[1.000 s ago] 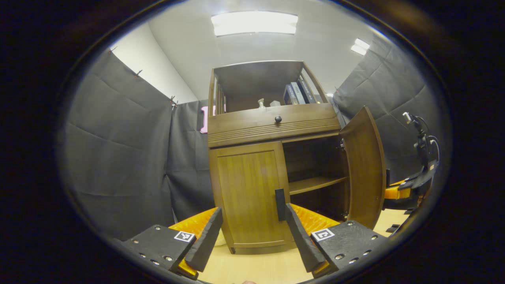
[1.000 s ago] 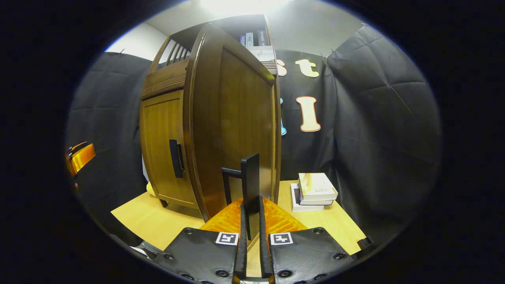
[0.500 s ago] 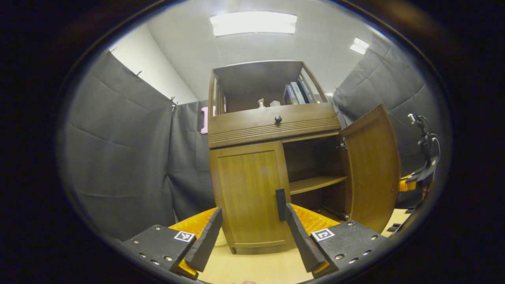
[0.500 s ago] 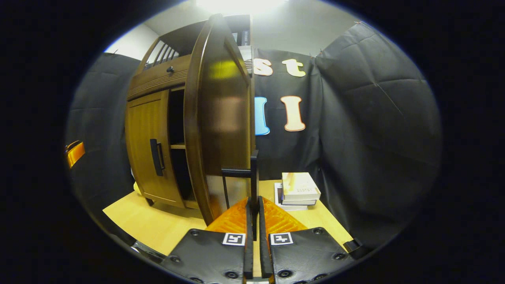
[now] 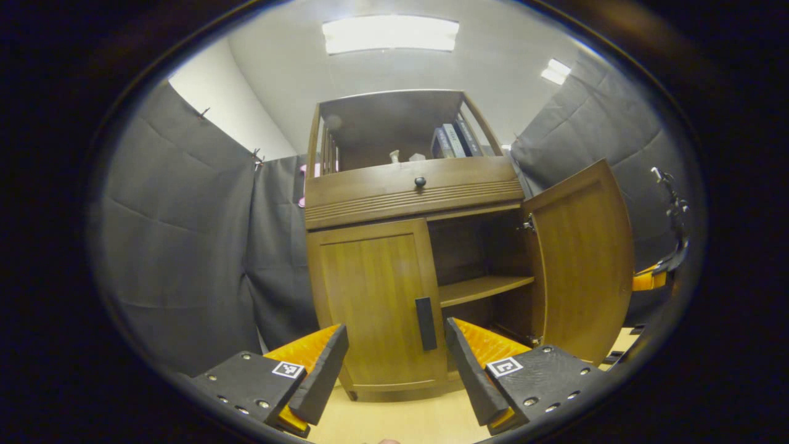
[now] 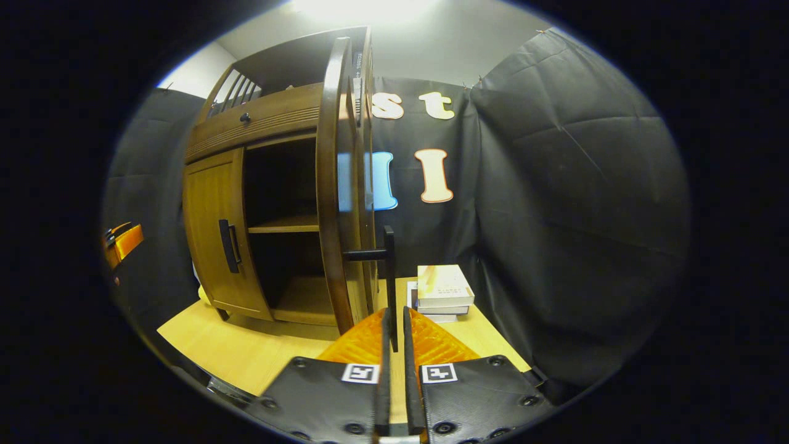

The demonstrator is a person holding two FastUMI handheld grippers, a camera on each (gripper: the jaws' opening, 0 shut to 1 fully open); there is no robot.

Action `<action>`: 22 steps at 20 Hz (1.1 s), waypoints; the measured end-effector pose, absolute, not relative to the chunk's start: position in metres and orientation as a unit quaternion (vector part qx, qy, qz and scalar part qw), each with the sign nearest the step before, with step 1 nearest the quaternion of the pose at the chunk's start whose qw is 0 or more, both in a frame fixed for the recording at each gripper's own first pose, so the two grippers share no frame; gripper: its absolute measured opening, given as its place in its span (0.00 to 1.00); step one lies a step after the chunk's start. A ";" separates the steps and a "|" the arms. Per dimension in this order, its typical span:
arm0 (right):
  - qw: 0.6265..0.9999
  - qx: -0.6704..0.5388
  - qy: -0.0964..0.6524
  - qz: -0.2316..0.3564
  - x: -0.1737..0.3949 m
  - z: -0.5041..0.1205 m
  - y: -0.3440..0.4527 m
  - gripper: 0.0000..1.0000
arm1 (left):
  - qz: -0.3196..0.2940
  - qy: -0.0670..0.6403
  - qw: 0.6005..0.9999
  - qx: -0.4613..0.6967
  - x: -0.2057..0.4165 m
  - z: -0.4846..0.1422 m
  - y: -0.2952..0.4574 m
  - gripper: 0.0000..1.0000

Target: Open the right door of the double-door shoe cabinet with the right hand, and open the left door with the left hand.

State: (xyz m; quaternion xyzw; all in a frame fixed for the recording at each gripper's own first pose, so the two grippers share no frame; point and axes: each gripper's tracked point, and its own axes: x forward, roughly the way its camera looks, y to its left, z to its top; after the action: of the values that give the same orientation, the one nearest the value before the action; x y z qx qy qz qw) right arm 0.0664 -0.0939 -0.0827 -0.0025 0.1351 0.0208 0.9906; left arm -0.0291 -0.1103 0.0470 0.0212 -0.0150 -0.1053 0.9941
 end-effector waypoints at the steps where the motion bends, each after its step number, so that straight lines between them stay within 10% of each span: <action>1: 0.992 -0.008 0.127 0.021 0.062 -0.077 -0.092 0.14 | -0.105 -0.015 0.994 0.022 -0.027 0.047 -0.110 0.93; 5: 0.993 -0.017 0.110 0.037 0.042 -0.057 -0.077 0.20 | -0.109 -0.004 0.994 0.016 -0.025 0.043 -0.114 0.93; 10: 0.995 -0.010 0.087 0.042 0.032 -0.034 -0.059 0.94 | -0.107 0.006 0.994 0.016 -0.024 0.037 -0.114 0.93; 22: 0.998 0.005 0.064 -0.015 0.026 -0.019 -0.047 0.94 | -0.128 0.034 0.991 0.013 -0.021 0.022 -0.124 0.90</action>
State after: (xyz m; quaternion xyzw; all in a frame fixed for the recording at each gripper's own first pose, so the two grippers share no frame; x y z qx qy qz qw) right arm 0.0264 -0.0473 -0.0186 0.0053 0.0639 -0.0147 0.9978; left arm -0.0211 -0.1241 0.0216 0.0130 0.0339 -0.1284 0.9911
